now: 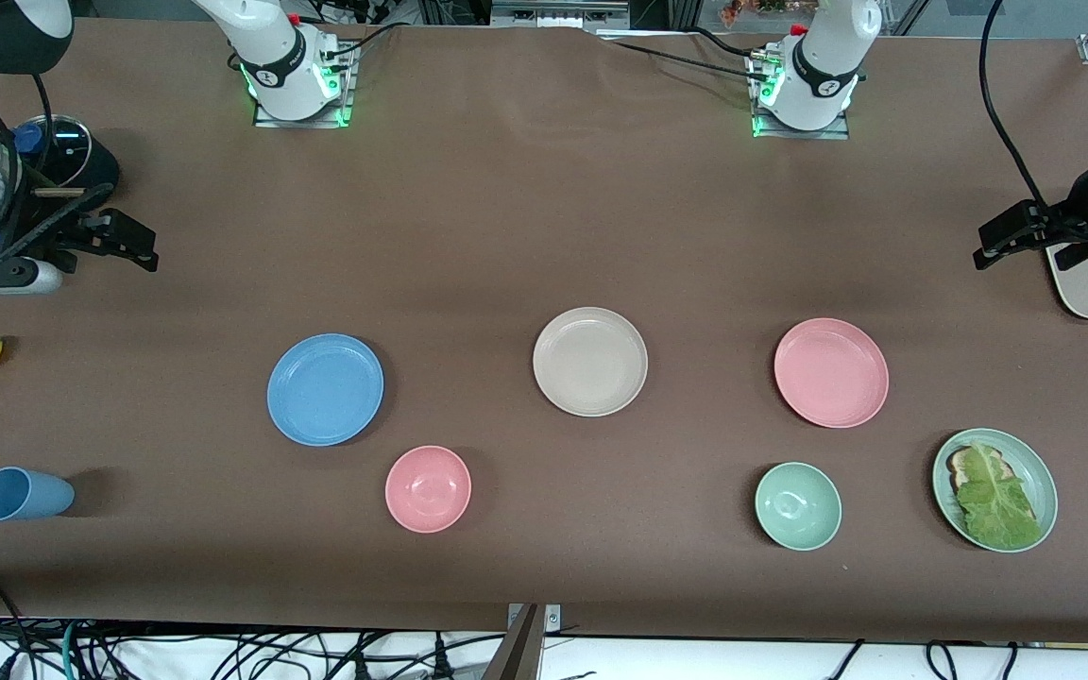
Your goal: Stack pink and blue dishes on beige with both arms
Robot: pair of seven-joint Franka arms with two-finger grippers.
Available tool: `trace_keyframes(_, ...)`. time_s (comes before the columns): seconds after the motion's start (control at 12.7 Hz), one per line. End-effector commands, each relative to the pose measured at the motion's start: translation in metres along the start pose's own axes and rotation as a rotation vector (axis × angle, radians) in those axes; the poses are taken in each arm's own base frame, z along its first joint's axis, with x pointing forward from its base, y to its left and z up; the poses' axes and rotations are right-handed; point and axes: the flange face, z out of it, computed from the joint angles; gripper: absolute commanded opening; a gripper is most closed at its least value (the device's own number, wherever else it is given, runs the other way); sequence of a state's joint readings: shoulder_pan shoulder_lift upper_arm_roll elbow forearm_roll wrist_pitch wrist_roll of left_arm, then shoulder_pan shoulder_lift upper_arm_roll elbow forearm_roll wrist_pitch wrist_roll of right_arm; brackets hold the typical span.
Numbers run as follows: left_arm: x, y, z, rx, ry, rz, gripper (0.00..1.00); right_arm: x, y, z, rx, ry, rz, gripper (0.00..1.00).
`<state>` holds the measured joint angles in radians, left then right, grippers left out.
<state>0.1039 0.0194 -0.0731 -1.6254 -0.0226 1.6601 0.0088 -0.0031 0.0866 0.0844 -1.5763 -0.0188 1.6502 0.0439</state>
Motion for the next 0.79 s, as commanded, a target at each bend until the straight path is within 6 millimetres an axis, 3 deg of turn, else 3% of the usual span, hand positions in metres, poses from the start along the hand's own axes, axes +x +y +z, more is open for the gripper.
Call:
trace_keyframes(0.0,-0.0015,0.0016,0.0013,0.012,0.004,0.011,1.0,-0.0005,-0.0002,-0.0005,0.014,-0.022,0.008,1.0)
trace_keyframes(0.71,-0.0018,0.0025,0.0016,0.012,0.001,0.014,1.0,0.0022,0.0013,-0.0012,0.018,-0.017,0.006,1.0)
